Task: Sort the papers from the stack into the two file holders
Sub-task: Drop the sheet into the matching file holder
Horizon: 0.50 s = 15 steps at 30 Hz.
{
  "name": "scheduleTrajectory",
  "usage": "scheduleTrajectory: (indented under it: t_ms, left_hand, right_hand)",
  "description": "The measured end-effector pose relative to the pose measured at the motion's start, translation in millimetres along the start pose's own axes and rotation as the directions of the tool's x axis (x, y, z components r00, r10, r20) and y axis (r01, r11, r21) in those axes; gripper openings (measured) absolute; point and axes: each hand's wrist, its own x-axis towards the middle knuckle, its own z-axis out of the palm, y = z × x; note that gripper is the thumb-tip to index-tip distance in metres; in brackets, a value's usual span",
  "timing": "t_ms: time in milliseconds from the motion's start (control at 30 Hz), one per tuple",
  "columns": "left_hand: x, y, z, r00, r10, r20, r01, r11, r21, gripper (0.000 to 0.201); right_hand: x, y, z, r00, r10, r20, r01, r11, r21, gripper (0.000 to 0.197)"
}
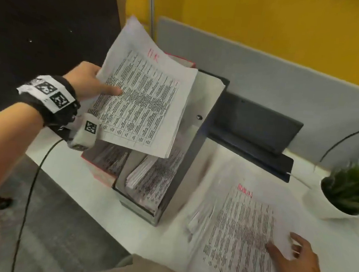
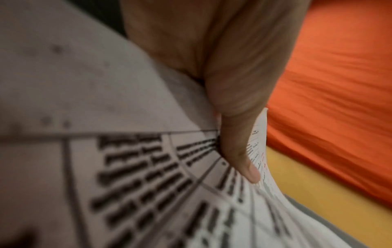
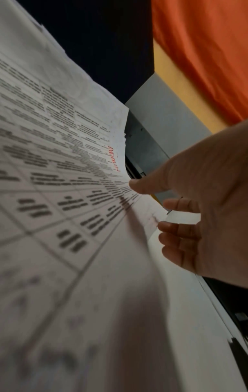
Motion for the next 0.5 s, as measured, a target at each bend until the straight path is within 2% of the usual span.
scheduleTrajectory:
  t_ms: [100,167,233,267,333,400,467,500]
  left_hand:
    - [9,-10,14,0.999,-0.007,0.044,0.006,1.0,0.025,0.046]
    - [12,-15,25,0.997,0.025,0.067,-0.022,0.999,-0.038,0.062]
    - [7,-18,33,0.996,0.09,-0.013,-0.09,0.971,-0.221,0.091]
    - [3,-21,36,0.99,0.125,-0.07,-0.141,0.929,-0.342,0.106]
    - [-4,-27,41,0.967,0.201,-0.156,-0.252,0.849,-0.465,0.12]
    - [-7,-29,45,0.946,0.249,-0.207,-0.315,0.858,-0.406,0.107]
    - [-10,-29,50,0.94,0.27,-0.207,-0.324,0.896,-0.302,0.069]
    - [-11,-30,53,0.946,0.26,-0.193,-0.31,0.9,-0.307,0.053]
  right_hand:
    - [-3,-3,3,0.998,0.039,0.038,-0.039,0.999,-0.003,0.082]
    - [-3,-3,4,0.998,0.045,0.047,-0.044,0.999,-0.01,0.085]
    - [-4,-4,5,0.998,0.054,0.045,-0.054,0.998,-0.016,0.086]
    - [-4,-3,5,0.997,0.058,0.043,-0.057,0.998,-0.018,0.086]
    - [-3,-2,6,0.998,0.056,0.039,-0.055,0.998,-0.017,0.086]
    - [-3,0,6,0.998,0.055,0.039,-0.054,0.999,-0.006,0.086]
    - [-3,2,7,0.997,0.059,0.045,-0.06,0.998,0.008,0.086]
    - [-3,2,7,0.997,0.063,0.046,-0.064,0.998,0.019,0.085]
